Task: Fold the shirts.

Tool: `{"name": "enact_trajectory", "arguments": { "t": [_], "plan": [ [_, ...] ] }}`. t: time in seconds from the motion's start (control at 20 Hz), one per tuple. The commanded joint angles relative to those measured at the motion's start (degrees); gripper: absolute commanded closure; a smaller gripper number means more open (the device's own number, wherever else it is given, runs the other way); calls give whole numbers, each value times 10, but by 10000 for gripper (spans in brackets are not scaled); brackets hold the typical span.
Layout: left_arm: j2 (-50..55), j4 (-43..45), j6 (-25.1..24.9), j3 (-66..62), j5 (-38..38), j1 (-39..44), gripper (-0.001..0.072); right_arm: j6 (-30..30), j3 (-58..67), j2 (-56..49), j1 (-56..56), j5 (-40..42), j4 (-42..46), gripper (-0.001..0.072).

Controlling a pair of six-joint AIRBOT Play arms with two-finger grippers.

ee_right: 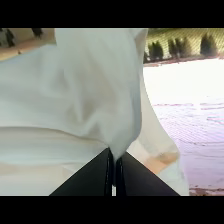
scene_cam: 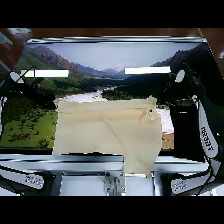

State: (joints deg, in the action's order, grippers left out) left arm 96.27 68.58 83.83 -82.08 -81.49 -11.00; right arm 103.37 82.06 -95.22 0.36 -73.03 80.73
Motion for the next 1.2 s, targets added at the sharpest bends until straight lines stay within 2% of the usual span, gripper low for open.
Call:
{"name": "enact_trajectory", "arguments": {
  "t": [0.0, 0.45, 0.5, 0.55, 0.6, 0.65, 0.7, 0.8, 0.85, 0.9, 1.0, 1.05, 1.15],
  "plan": [
    [5, 0, 9, 0, 5, 1, 668, 14, -25, -4, 9, -14, -3, 640],
    [32, 0, 30, 2, -22, 1, 667, 26, -49, -12, 17, 2, 22, 630],
    [35, 0, 30, 5, -22, 1, 667, 27, -49, -13, 17, 6, 14, 582],
    [36, 0, 30, 9, -21, 1, 655, 26, -49, -14, 16, 11, 6, 433],
    [36, 0, 30, 10, -20, 1, 493, 26, -49, -14, 16, 16, 3, 300],
    [33, 0, 28, 10, -20, -1, 274, 22, -49, -11, 16, 15, 3, 240],
    [30, 8, 28, 8, -24, -3, 127, 5, -47, -8, 14, 10, 4, 240],
    [12, 42, 14, -1, -54, -16, 106, -59, -37, 12, 8, -31, 19, 240],
    [-3, 63, 7, -1, -69, -25, 106, -86, -33, 28, 4, -69, 48, 205],
    [-19, 83, 6, -1, -87, -38, 106, -113, -33, 42, -2, -110, 75, 24],
    [-54, 81, -7, 13, -122, -71, 106, -146, -37, 57, -32, -202, 123, 23],
    [-74, 77, -14, 40, -126, -86, 106, -159, -48, 65, -54, -224, 111, 23],
    [-129, 70, -23, 151, -121, -118, 107, -178, -96, 94, -98, -219, 25, 23]
  ]
}}
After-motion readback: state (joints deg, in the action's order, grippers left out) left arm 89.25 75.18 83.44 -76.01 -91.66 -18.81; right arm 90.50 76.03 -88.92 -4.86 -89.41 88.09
